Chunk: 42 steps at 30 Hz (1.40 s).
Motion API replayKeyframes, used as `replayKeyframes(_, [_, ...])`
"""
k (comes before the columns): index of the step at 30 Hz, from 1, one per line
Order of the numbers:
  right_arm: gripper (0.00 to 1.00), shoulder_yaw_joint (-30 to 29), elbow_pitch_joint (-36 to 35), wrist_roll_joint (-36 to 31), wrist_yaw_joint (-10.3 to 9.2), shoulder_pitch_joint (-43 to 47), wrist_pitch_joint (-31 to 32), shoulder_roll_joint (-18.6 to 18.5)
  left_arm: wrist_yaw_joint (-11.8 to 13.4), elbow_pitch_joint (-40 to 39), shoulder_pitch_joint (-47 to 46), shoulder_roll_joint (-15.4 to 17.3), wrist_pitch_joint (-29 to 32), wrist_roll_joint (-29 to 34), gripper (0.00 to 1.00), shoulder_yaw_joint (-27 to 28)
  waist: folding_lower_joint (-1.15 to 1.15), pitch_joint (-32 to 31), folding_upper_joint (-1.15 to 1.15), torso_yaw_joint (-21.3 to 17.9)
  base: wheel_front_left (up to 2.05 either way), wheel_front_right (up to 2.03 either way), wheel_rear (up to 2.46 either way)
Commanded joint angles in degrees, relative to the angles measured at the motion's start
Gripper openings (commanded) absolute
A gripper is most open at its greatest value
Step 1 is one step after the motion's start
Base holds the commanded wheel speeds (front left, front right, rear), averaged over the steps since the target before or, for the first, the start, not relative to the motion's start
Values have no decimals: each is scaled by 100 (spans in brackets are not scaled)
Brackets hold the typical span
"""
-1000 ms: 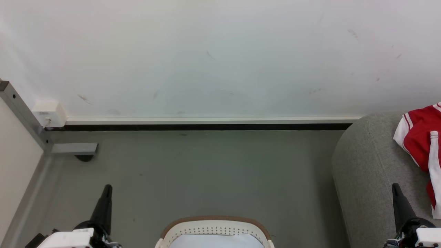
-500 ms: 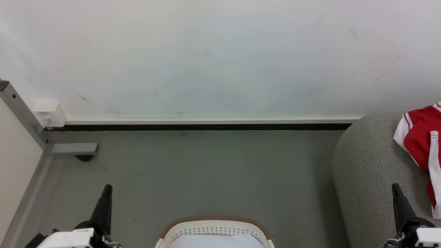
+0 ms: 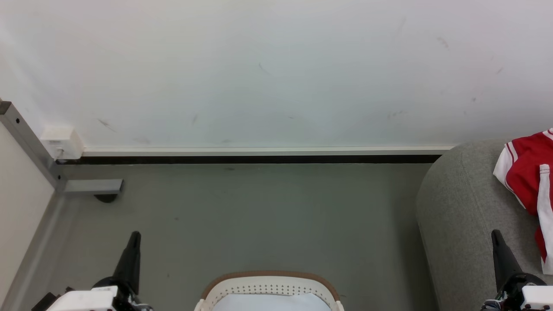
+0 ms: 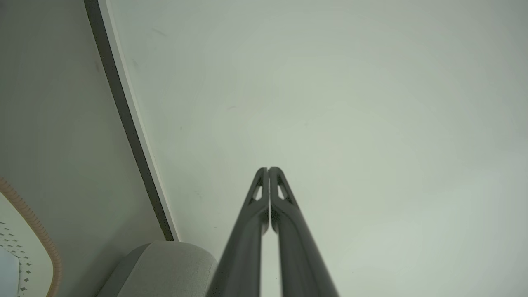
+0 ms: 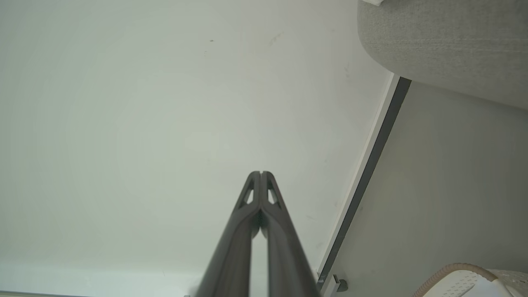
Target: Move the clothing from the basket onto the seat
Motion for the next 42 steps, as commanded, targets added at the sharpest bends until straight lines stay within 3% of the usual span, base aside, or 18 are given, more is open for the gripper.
replayKeyframes(1, [0,-27,-15,-43,-12,-68,8,8,-25,-1,-53,10,22,-81,0,11,0,0,0,0,0,0,0])
replayKeyframes(42, [0,-35,-15,-52,-12,-69,19,14,-25,-2,-53,10,21,-82,0,10,0,0,0,0,0,0,0])
